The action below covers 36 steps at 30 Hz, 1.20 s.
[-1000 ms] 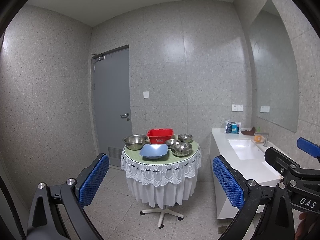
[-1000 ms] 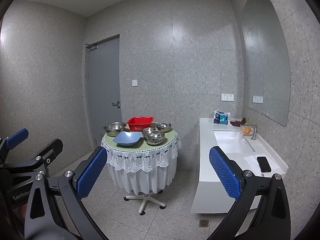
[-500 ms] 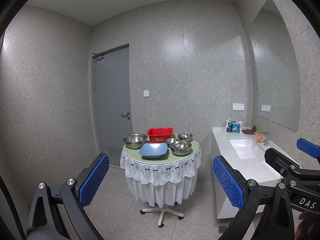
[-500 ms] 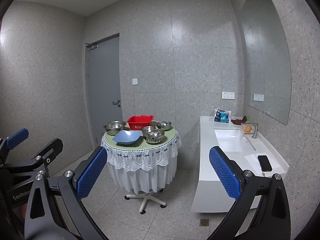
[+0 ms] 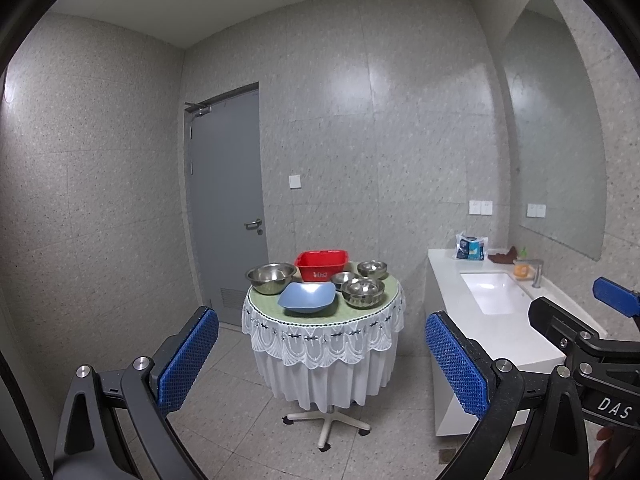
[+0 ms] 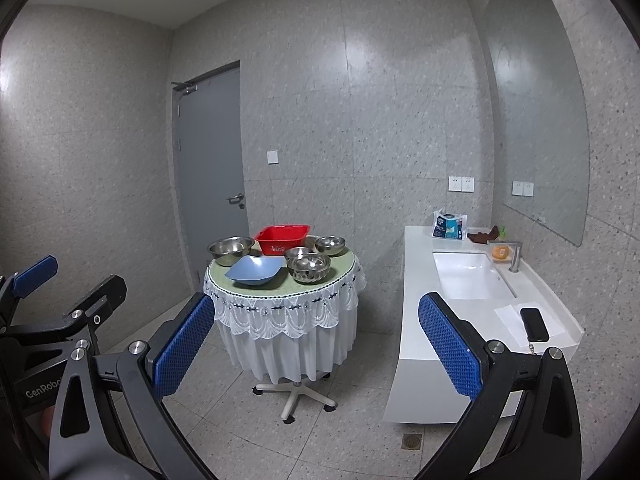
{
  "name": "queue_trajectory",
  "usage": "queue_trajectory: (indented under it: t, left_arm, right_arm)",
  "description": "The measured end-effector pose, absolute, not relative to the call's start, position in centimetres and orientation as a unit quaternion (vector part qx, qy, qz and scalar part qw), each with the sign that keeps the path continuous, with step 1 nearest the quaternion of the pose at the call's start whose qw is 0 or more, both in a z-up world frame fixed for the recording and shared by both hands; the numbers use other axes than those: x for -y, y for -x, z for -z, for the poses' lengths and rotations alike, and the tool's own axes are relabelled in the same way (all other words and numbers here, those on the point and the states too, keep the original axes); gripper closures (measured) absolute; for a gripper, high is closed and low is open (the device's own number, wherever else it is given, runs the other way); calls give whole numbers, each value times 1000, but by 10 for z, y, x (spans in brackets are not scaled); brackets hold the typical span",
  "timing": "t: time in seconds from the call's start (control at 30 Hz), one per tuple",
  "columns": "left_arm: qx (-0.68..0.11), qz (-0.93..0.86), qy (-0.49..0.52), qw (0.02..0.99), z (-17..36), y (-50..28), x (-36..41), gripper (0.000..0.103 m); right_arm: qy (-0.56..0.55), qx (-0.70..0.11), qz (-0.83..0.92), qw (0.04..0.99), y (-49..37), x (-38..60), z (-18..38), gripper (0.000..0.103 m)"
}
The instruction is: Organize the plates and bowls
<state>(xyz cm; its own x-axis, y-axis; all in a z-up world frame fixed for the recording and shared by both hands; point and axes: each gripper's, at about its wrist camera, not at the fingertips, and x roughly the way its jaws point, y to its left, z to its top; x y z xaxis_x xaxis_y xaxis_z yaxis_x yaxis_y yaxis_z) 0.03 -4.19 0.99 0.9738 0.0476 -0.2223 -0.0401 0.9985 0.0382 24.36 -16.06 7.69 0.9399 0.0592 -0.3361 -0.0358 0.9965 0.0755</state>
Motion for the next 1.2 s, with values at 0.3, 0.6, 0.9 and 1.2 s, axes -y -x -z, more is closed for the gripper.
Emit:
queue_trajectory:
  t: [0.3,0.6,0.9,1.2]
  left_arm:
    - [-129,-31,-19,991,-12,-40,41,1]
    - [-143,-21,-20,989,-11,-123,23,1]
    - [-148,11,-12,989,-17,-250,-39,1]
    - [-154,25,-4,988,-16,-378,-116,1]
  right_arm:
    - [-41,-184,-35,981,-279,160,-65,0]
    - [-46,-199,-29,979,-335,150,-48,0]
    - [-43,-208,-6,977,-419,116,-42,0]
    - [-53,-218,6,975,-507,77,-36,0]
